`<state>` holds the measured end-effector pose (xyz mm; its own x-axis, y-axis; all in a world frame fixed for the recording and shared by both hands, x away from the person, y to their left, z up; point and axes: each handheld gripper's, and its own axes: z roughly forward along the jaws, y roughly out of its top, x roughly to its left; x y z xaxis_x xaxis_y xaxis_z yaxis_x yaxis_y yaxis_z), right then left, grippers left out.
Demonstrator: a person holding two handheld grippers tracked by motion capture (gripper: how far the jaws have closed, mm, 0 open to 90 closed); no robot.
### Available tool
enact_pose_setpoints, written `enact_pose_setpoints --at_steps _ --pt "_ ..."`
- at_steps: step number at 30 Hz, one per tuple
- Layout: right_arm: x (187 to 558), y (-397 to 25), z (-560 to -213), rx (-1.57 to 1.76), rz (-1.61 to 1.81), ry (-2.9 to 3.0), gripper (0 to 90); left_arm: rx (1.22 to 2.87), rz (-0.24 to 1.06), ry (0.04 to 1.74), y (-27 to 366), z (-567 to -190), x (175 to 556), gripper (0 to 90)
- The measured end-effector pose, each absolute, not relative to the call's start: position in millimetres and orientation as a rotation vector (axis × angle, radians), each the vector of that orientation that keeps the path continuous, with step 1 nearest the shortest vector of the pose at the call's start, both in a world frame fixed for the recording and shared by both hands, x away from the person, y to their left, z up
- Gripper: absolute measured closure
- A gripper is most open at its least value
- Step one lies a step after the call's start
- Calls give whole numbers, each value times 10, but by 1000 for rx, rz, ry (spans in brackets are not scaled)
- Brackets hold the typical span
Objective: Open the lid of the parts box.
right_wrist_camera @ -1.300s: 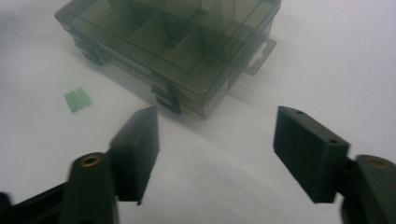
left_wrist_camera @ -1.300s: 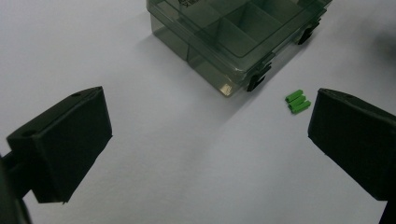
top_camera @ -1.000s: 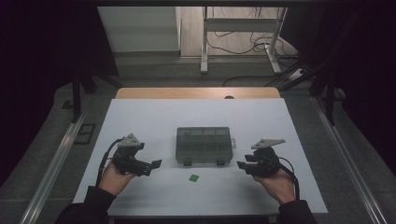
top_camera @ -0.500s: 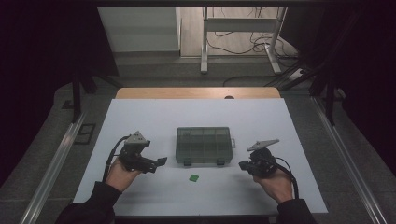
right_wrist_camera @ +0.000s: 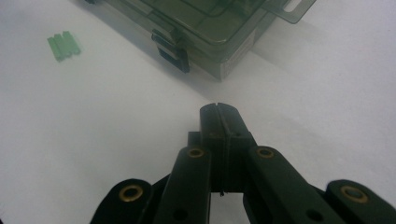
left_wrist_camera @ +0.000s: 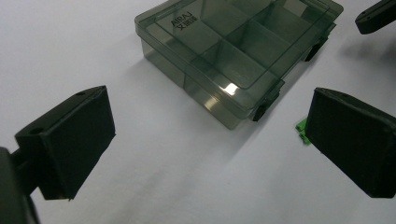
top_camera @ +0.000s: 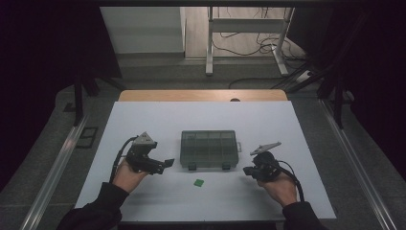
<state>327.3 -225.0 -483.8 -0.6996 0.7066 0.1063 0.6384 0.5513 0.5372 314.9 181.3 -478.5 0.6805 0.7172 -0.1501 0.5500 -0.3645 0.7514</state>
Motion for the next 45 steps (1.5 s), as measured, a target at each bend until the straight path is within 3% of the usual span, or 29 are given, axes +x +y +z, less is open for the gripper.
enact_pose_setpoints --at_steps 45 --pt "3522 -2058 -4973 1106 781 2675 894 2050 281 973 1769 -4853 3327 21"
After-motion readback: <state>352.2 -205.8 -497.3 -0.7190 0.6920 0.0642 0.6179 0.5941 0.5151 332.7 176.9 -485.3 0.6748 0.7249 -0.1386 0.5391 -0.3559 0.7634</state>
